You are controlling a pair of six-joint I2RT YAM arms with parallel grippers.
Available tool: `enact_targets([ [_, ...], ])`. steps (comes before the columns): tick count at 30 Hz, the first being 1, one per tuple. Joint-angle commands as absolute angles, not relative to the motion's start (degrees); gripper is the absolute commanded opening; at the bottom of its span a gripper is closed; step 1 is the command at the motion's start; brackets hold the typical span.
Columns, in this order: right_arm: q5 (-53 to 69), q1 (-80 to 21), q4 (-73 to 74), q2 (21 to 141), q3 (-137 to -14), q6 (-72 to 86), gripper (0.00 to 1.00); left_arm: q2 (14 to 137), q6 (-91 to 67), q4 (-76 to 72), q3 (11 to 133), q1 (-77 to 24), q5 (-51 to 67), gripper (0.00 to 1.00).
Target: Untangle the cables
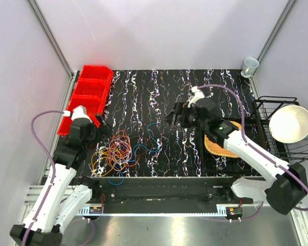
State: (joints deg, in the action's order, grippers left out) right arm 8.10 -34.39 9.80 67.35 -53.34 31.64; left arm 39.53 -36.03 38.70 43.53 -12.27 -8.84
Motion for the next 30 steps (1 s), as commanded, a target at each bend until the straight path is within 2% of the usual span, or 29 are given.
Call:
enact_targets([
  [1,4.92,-39.54,9.67,70.57,-53.44,32.52,1.00,39.27,-40.23,42.18,43.33,-24.48,-15.54,0.94],
  [7,5.27,-41.83,7.56,73.91,-50.63,36.12,1.00,46.05,-45.52,44.12,39.92,-34.70,-21.88,0.85],
  [12,5.36,-42.71,6.68,73.83,-48.96,37.00,1.00,47.37,-48.07,41.32,36.30,-36.03,-22.85,0.78],
  [22,5.80,-42.89,6.33,75.14,-48.96,36.56,1.00,50.80,-50.27,36.39,35.59,-36.04,-26.72,0.77],
  [30,5.71,-42.80,5.89,75.15,-48.16,36.56,1.00,47.55,-55.36,43.58,34.98,-35.95,-32.34,0.70],
])
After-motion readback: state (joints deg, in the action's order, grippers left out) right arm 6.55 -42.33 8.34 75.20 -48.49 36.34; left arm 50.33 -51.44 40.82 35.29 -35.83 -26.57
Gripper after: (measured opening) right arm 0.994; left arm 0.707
